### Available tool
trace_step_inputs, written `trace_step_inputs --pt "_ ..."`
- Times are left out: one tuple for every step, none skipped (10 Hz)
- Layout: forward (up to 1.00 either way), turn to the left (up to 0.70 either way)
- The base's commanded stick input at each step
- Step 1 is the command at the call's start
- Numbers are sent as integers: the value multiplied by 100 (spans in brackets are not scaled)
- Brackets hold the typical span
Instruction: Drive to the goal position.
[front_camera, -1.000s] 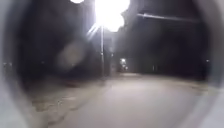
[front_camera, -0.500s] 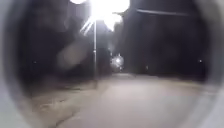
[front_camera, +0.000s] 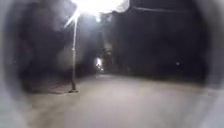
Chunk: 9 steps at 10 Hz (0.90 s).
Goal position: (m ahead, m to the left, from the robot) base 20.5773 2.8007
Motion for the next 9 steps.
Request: trace_step_inputs --pt "100 0" --pt "100 0" --pt "100 0" --pt "100 0" --pt "100 0" --pt "100 0" --pt "100 0" --pt "100 0" --pt "100 0"
